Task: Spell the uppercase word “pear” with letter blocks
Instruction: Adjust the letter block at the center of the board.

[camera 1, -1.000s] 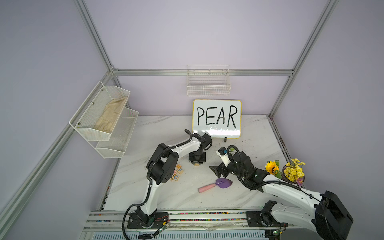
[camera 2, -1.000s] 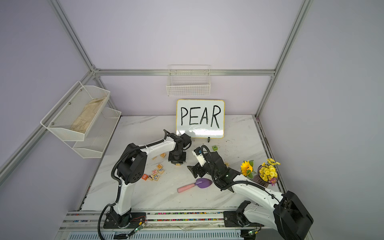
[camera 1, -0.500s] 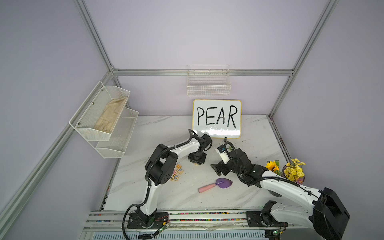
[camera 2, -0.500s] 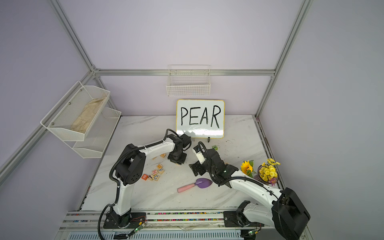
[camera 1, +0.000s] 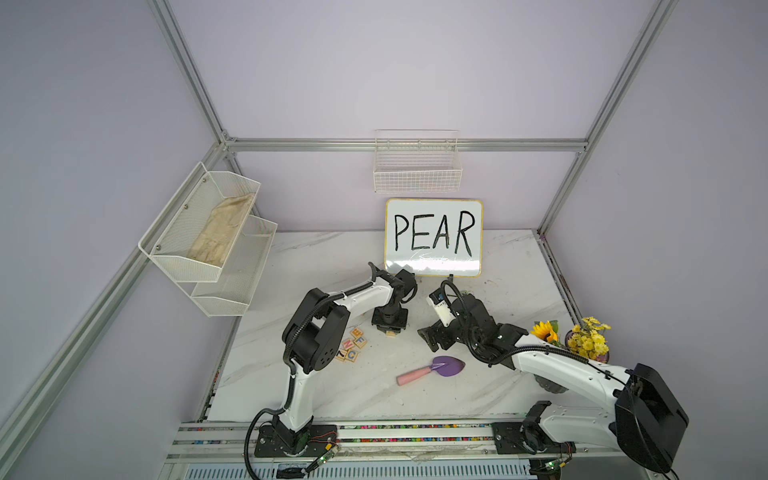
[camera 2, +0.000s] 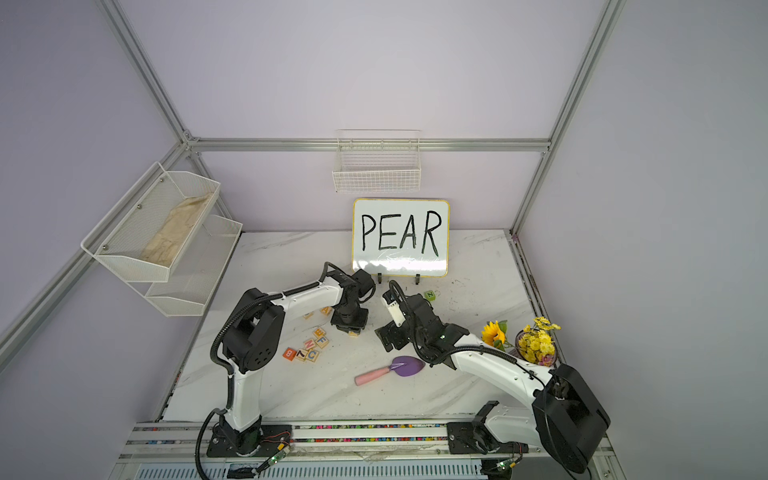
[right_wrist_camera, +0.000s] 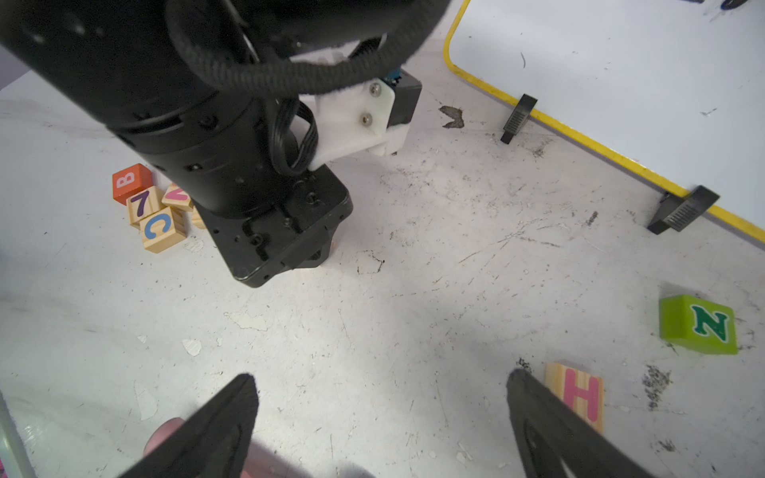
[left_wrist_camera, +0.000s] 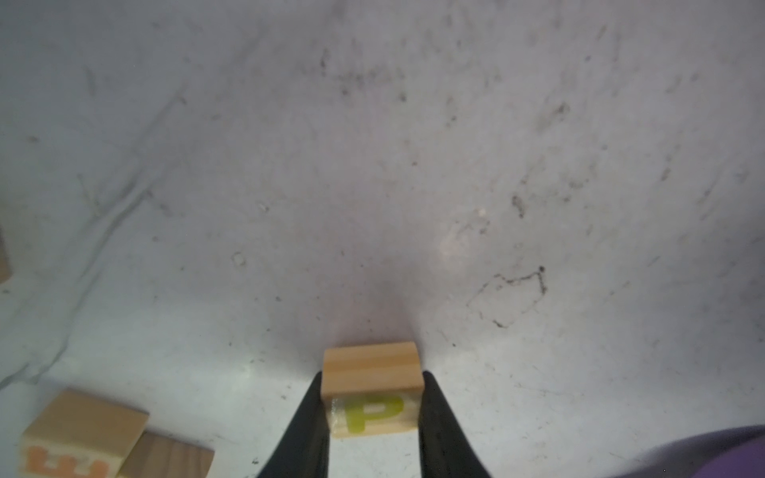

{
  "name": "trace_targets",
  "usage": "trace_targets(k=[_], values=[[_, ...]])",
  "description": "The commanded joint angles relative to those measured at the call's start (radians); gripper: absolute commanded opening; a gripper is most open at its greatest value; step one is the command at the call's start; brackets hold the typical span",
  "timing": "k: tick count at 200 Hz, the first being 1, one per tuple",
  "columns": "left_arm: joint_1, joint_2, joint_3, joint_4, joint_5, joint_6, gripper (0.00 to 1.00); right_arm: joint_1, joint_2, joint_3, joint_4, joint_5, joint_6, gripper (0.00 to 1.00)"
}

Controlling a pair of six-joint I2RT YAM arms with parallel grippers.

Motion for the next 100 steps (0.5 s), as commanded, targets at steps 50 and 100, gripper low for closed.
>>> trace_targets(k=[50, 100], values=[[0.041, -0.025, -0.054, 0.035, 0.038, 0.0, 0.33, 0.014, 0.019, 0.023, -0.022, 0.028, 0.02, 0.96], [0.043, -0.025, -0.06, 0.044, 0.039, -0.011, 0.46, 0.014, 0.04, 0.039, -0.027, 0.049, 0.015, 0.96]])
